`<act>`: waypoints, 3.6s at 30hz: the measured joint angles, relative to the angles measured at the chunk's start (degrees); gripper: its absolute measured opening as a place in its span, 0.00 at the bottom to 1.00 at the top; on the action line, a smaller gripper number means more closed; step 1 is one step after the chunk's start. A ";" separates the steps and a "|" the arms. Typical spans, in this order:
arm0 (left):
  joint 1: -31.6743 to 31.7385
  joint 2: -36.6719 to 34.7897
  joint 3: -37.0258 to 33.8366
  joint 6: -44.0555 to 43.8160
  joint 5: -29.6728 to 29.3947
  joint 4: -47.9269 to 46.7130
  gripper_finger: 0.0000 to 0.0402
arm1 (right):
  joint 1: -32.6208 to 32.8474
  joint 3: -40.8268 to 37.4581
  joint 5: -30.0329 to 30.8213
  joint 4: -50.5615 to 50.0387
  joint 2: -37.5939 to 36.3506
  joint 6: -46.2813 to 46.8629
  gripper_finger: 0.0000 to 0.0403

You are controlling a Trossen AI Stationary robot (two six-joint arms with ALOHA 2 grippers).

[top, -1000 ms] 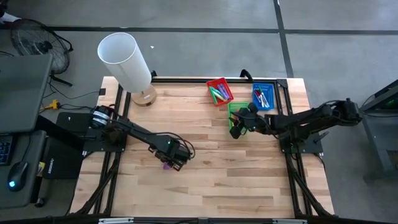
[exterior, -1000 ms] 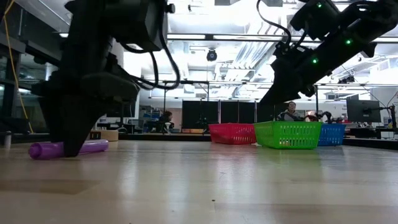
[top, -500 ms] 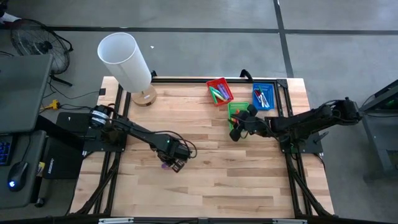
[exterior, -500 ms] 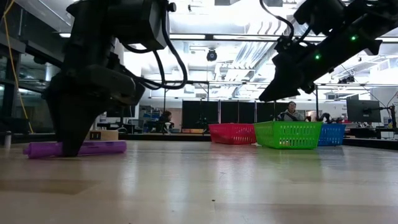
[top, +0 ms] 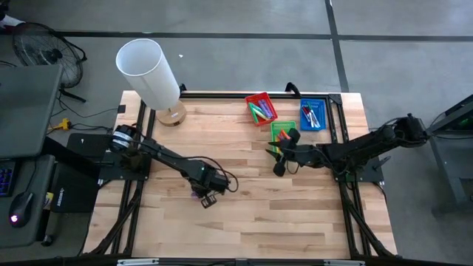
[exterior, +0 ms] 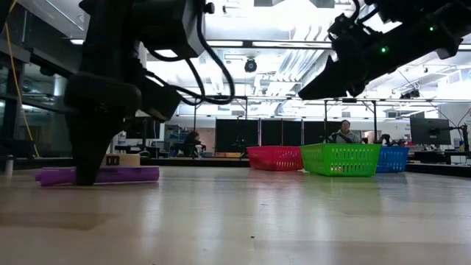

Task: Pick & Place Markers
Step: Put the purple highlighter in the red bin

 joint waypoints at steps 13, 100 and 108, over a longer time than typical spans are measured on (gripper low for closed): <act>2.29 0.21 9.64 15.84 -20.86 0.05 0.14 | 1.38 0.00 -2.33 2.14 0.00 -1.94 0.32; 4.76 -0.08 20.89 39.32 -24.29 10.81 0.14 | -3.46 3.45 -28.51 23.19 14.09 -15.41 0.32; 4.76 -0.08 20.89 39.32 -24.29 10.67 0.14 | -3.79 3.54 -28.47 22.80 14.32 -16.09 0.17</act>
